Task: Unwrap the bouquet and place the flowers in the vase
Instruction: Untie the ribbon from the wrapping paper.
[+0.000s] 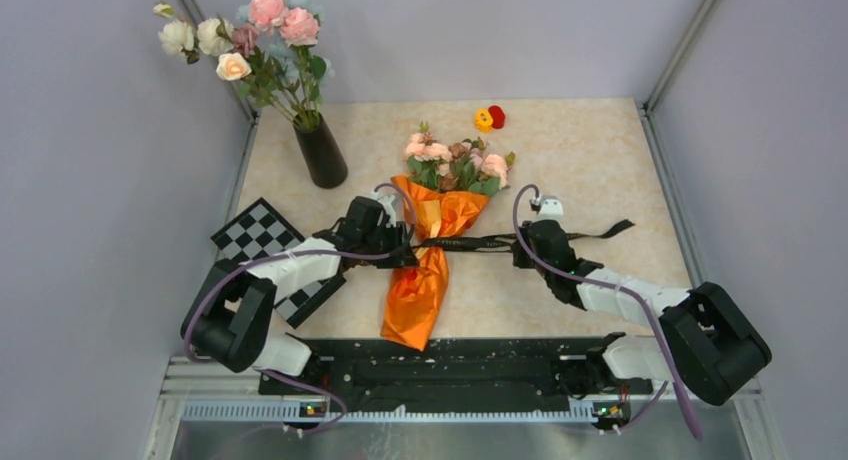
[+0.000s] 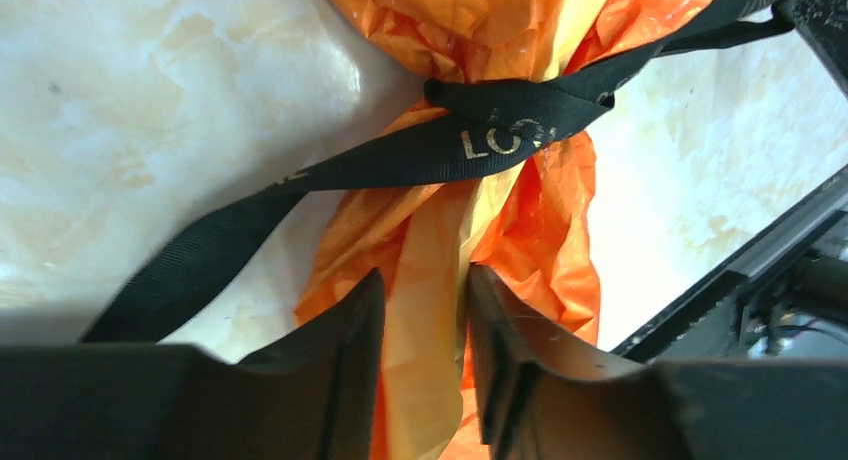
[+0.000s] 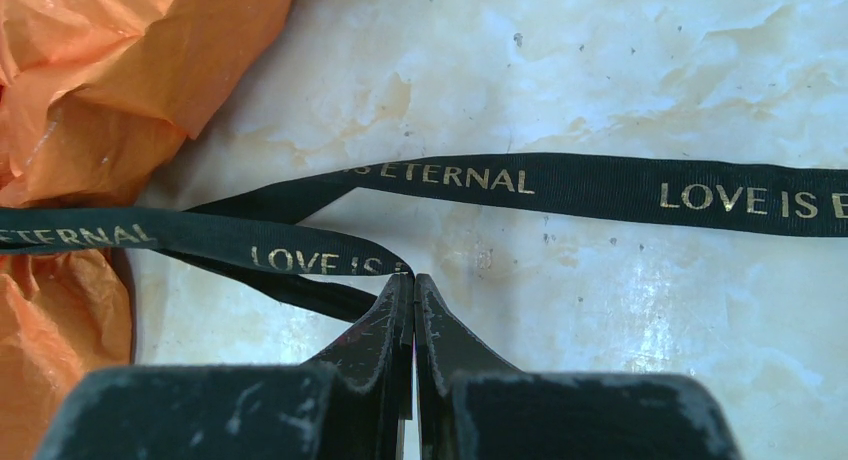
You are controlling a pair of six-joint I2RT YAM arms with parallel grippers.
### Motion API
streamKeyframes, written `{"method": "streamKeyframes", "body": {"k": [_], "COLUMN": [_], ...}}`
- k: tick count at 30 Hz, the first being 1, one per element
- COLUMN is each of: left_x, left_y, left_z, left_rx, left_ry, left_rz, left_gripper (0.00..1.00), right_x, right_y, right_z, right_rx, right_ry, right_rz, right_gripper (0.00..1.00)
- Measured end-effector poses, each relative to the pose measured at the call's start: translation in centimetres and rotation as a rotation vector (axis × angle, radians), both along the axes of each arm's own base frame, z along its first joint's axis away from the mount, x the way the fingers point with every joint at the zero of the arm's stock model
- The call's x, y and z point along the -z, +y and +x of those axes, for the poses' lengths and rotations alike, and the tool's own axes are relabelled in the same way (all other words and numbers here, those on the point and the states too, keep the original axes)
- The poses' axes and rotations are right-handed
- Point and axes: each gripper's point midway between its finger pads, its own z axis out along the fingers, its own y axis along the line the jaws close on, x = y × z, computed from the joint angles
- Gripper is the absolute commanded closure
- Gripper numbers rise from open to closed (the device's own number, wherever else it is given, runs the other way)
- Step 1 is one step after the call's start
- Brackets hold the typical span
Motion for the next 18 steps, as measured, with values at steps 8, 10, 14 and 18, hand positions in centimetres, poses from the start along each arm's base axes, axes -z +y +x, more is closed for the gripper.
{"method": "streamKeyframes", "body": {"k": [8, 10, 14, 18], "left_x": [-5.2, -7.2, -9.1, -9.0], "left_y": [-0.1, -0.9, -2.9, -4.5], "left_z": [2.3, 3.0, 2.7, 1.5], "left_rx": [0.095, 0.15, 0.255, 0.349], "left_ry": [-0.198, -0.284, -0.386, -0.425], "left_rz": [0.073, 0.089, 0.096, 0.11], "left_gripper": [0.47, 0.49, 0.52, 0.57], "right_x": [-0.4, -0.5, -0.6, -0.8], "right_y": [0.2, 0.2, 0.3, 0.5], "right_z": [0.3, 0.3, 0.4, 0.5], "right_rx": [0.0, 0.0, 0.0, -0.004], "right_ry": [-0.017, -0.019, -0.022, -0.03], "right_rz": [0.013, 0.014, 0.018, 0.034], "right_gripper": [1.0, 1.0, 1.0, 1.0]}}
